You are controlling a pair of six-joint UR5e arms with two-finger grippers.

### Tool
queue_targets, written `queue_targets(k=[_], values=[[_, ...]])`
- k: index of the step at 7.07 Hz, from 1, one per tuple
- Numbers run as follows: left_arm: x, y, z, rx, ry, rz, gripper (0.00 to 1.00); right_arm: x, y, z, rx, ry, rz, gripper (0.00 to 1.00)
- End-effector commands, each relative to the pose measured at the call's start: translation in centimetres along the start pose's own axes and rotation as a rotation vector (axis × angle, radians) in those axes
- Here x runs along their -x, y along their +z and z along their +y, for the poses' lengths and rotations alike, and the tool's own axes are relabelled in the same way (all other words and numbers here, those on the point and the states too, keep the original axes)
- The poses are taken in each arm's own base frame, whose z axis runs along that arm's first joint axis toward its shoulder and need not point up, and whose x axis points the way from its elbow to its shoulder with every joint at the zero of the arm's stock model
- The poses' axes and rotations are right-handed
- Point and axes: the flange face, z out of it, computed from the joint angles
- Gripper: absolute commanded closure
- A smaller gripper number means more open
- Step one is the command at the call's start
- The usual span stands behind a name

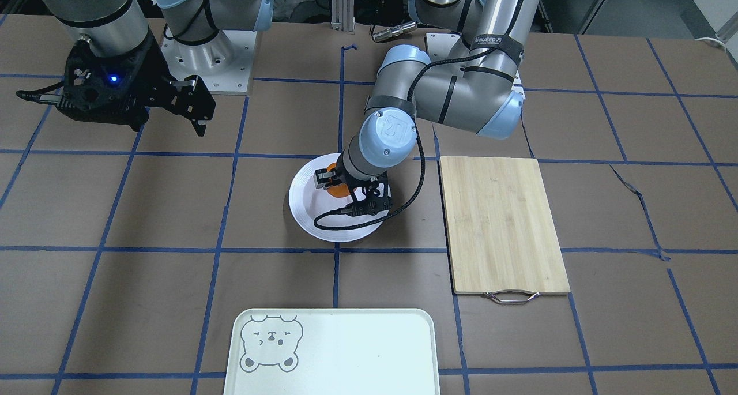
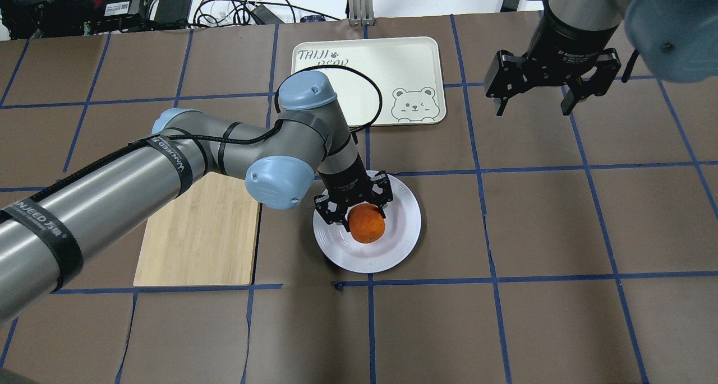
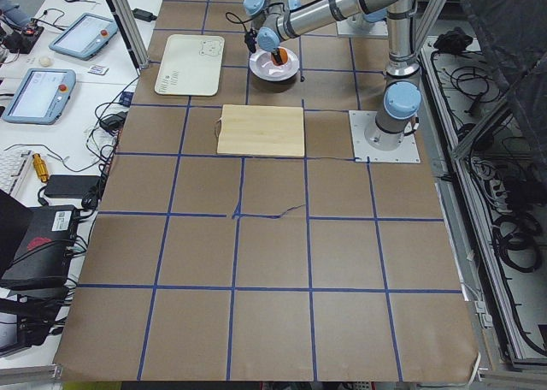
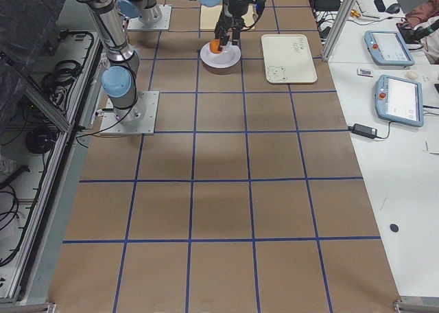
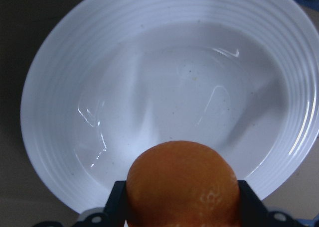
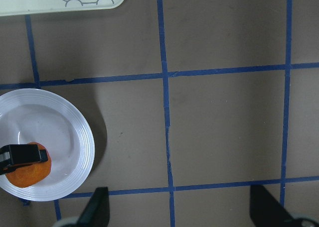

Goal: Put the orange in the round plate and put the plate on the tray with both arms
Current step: 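Open the left gripper to drop the orange onto the plate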

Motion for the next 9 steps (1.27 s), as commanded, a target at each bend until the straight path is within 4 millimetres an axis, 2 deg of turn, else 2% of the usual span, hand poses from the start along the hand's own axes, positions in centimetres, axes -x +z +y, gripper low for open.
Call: queue_targets(k=[1,2,3,5,6,7,8,9], values=[[-0.2,1.9,-1.3,-0.010,0.004,0.002,0.45,-0.2,0.2,-0.2,0.004,0.001,-0.001,0.00],[-0.4,1.8,-1.3,-0.014,0.009,0.004,0.00,-0.3,0.1,-0.3,-0.002,0.004,-0.002,0.00],[-0.7,0.5,-0.8,-0.035,0.022,0.015,0.00,-0.9,0.1,-0.5,-0.006,0.015,0.021,0.00],[-1.7,-6.1,0.4,-0.116,0.057,0.021,0.00,-1.7,0.2,-0.7,-0.008,0.017,0.079,0.00],[-1.4,-11.1,1.4,-0.122,0.086,-0.009,0.00,-1.8,1.4,-1.2,0.020,0.021,0.073,0.00],[-0.8,-16.9,2.5,-0.118,0.096,-0.040,0.00,-2.8,3.1,-1.6,0.055,0.043,0.064,0.00],[-0.6,-22.5,4.5,-0.168,0.099,-0.052,0.00,-2.6,4.5,-2.6,0.076,0.048,-0.048,0.00],[-0.3,-26.5,6.1,-0.234,0.109,-0.060,0.00,-1.3,6.0,-4.7,0.053,0.019,-0.212,0.01]])
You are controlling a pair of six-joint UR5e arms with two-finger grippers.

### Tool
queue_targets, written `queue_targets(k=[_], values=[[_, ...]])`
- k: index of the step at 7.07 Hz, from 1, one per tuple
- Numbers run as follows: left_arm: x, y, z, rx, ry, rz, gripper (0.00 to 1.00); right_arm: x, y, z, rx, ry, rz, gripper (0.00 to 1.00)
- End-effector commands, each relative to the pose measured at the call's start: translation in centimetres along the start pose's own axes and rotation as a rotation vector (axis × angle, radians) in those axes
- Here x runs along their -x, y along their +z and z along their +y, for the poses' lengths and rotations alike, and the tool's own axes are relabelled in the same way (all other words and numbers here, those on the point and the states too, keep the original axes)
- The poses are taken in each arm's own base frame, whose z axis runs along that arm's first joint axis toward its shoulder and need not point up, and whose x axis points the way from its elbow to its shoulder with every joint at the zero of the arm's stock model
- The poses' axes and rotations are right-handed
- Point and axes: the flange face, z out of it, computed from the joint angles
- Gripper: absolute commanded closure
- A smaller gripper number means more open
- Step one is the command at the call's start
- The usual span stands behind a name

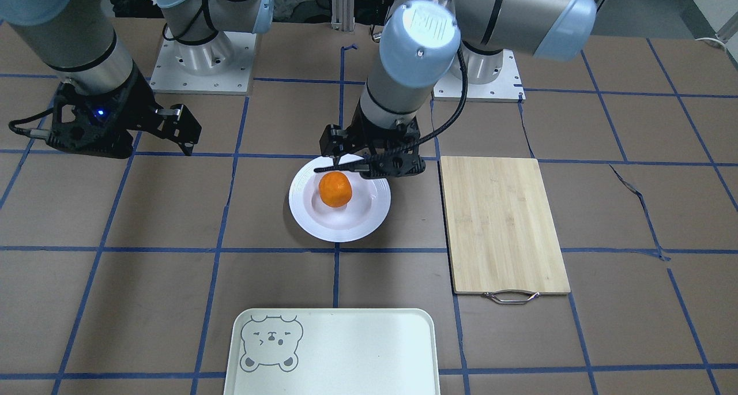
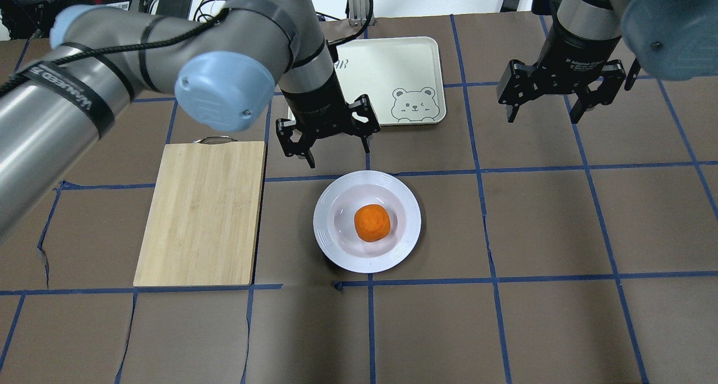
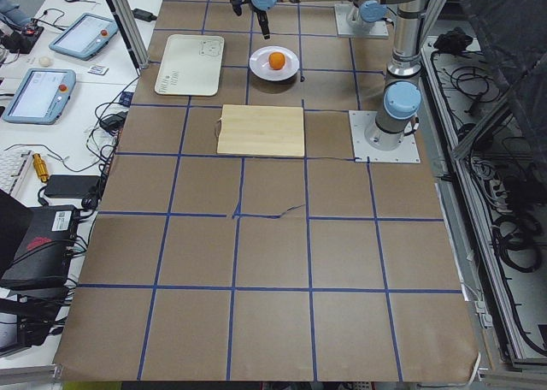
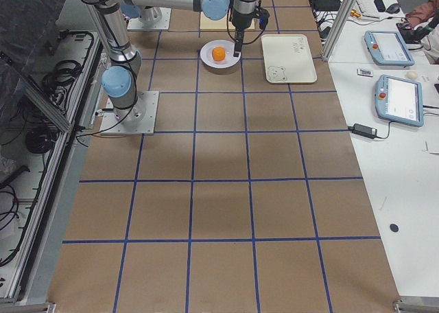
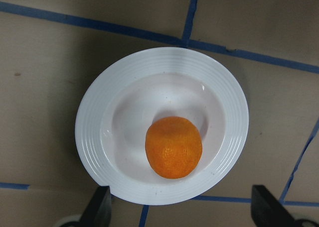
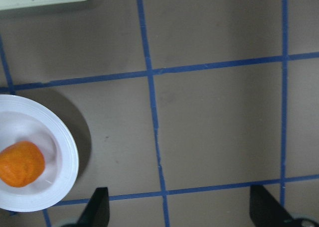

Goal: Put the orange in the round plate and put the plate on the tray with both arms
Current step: 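Raise the left gripper away while the right gripper reaches toward the plate rim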

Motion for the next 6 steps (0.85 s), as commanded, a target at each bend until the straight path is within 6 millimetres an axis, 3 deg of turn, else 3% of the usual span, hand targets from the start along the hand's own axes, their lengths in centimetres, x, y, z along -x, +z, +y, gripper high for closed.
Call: queue_targets(k=[1,2,3,4,6], values=[[1.2,-7.2,1.9,-0.101,0.022,-0.022,0.00,1.2,4.0,-3.0,0.009,-0.029,-0.201,0.00],[2.5,-8.8,2.3,-0.150,0.035,-0.059,0.00,1.1,7.2,-3.3,0.009,-0.029,-0.206,0.00],[4.0,-8.9,2.3,-0.158,0.079,-0.089,0.00,1.2,11.8,-3.4,-0.018,-0.032,-0.218,0.00],[6.0,-9.3,2.1,-0.168,0.147,-0.091,0.00,2.5,15.8,-3.3,-0.064,-0.042,-0.363,0.00],[11.8,-11.0,1.1,-0.214,0.192,-0.085,0.00,3.9,21.8,-3.6,-0.097,-0.073,-0.475,0.00]])
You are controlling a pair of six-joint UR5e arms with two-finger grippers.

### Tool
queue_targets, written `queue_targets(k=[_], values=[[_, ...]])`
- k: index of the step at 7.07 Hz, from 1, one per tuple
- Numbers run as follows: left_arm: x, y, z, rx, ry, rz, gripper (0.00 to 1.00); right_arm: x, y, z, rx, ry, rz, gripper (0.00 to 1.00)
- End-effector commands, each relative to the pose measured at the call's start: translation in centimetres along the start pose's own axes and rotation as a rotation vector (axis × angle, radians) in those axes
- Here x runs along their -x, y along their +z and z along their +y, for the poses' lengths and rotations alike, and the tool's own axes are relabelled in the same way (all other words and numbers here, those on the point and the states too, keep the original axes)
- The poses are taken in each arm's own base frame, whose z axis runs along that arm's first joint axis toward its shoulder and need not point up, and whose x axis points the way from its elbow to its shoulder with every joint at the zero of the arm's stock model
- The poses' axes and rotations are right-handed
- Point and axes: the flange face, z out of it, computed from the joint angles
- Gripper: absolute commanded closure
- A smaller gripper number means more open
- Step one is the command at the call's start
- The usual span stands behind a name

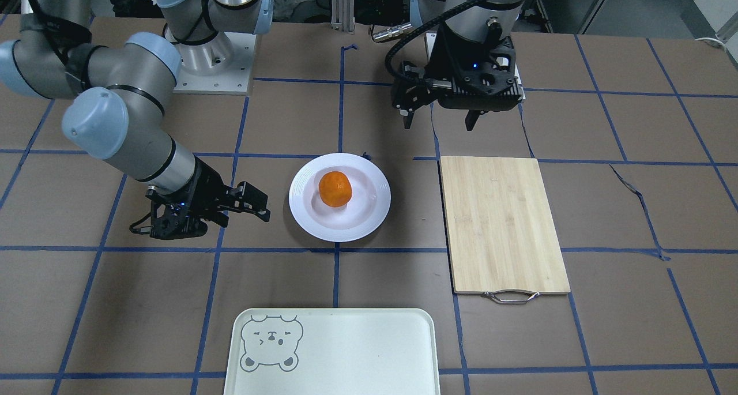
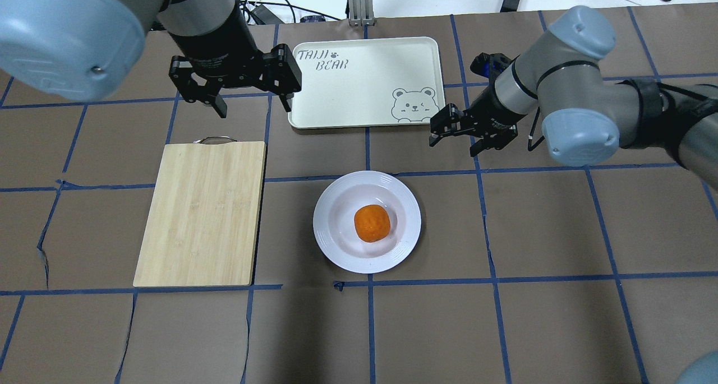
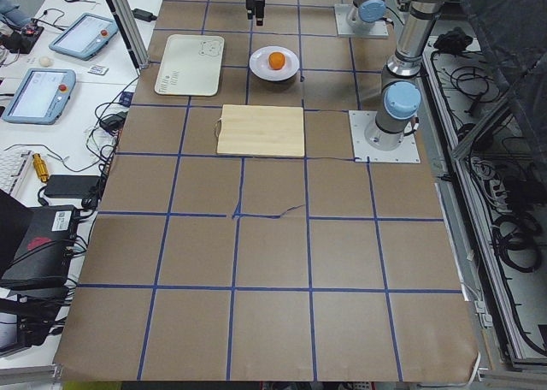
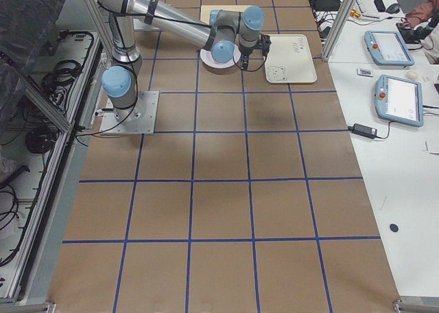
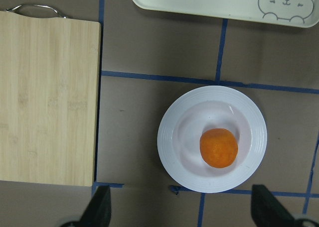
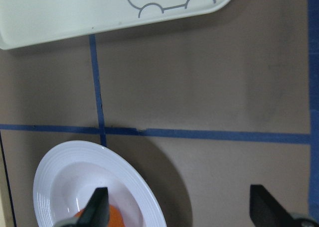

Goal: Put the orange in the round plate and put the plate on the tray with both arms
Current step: 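Raise the left gripper away while the right gripper reaches toward the plate rim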

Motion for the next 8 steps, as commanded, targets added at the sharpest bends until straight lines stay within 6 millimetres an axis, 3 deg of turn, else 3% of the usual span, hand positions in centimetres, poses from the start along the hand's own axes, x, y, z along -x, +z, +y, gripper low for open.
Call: queue_targets(k=[1,2,4,7,8], values=[[4.2,0.0,0.4,-0.084,0.005,0.001,0.03,-0.3,6.7,0.1,-0.004,-0.041,-0.090,0.00],[4.7,0.6,0.5,-0.141,-0.002,0.001,0.00,0.8,9.0,0.9,0.017,-0.072,-0.100,0.00],[5.0,0.1,0.5,-0.158,-0.007,-0.012,0.00,2.1,10.4,1.9,0.034,-0.094,-0.098,0.01],[5.3,-0.3,1.4,-0.114,-0.009,-0.042,0.00,2.4,12.3,3.9,0.083,-0.083,-0.100,0.14],[5.3,-0.3,1.4,-0.114,-0.008,-0.039,0.00,2.9,12.5,4.1,0.087,-0.062,-0.099,0.14]])
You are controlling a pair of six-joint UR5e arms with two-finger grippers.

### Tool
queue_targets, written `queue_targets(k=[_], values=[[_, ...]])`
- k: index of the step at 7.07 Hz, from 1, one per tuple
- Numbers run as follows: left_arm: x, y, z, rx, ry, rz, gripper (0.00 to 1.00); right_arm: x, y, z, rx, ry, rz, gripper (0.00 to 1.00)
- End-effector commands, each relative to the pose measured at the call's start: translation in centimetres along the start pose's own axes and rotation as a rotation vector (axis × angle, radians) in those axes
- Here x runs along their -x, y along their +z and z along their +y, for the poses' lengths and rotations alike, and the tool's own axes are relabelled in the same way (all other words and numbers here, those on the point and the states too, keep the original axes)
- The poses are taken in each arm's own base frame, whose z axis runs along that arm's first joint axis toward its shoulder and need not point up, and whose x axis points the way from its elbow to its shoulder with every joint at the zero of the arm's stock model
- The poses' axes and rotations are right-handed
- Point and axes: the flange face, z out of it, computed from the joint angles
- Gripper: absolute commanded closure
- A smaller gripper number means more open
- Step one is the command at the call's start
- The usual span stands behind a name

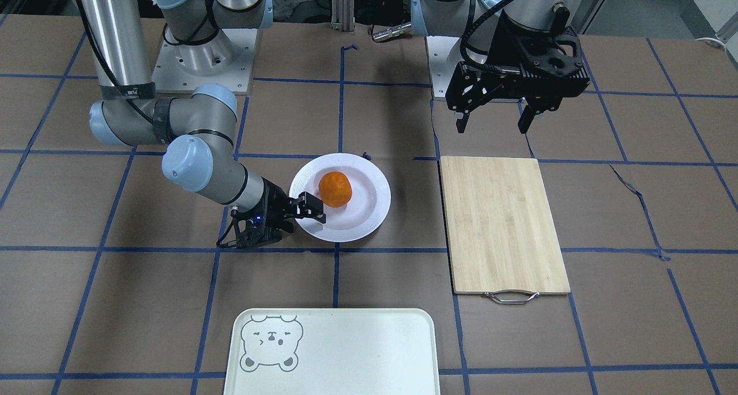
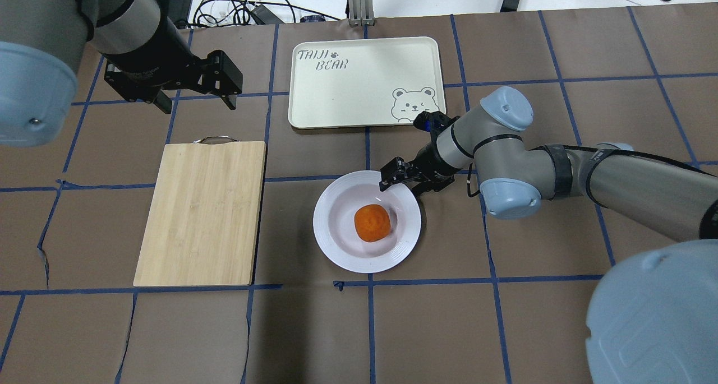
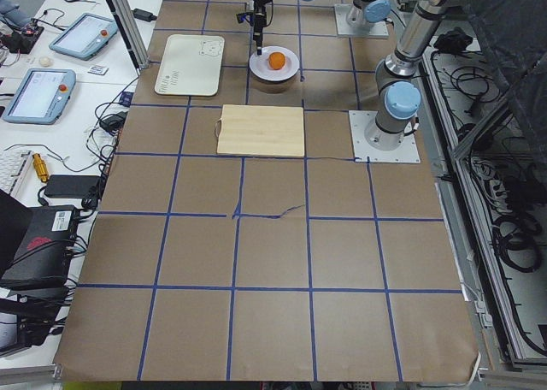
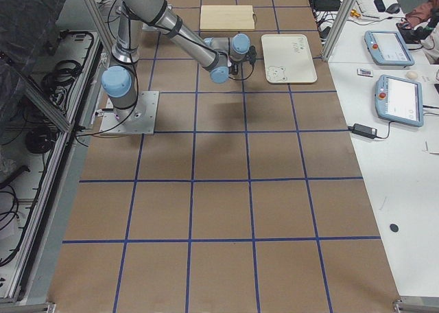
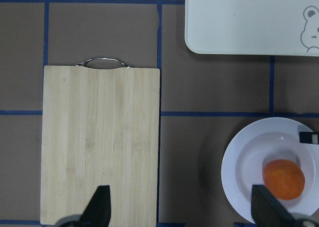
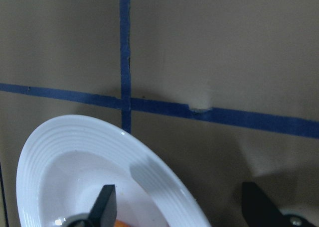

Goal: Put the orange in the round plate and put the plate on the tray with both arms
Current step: 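Raise the left gripper away while the right gripper reaches toward the plate rim, then close the right gripper on the plate rim nearest it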

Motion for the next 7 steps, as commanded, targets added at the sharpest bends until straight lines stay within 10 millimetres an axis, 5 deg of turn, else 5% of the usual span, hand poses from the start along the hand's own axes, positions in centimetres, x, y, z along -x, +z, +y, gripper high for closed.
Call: queue_targets(k=[1,2,5,7], values=[[-0.06,0.08,0.09,0.003,0.000,0.007,0.00,0.98,0.76,0.57,0.014,0.016,0.001,0.14],[-0.06,0.08,0.09,0.003,0.000,0.007,0.00,0.96,0.81,0.63,0.016,0.017,0.001,0.18],[0.04,0.23,0.11,0.006,-0.002,0.004,0.00,0.93,0.80,0.62,0.014,0.008,0.004,0.92],[0.06,0.15,0.15,0.005,-0.002,0.002,0.00,1.34,0.16,0.33,-0.001,-0.006,0.004,1.00]])
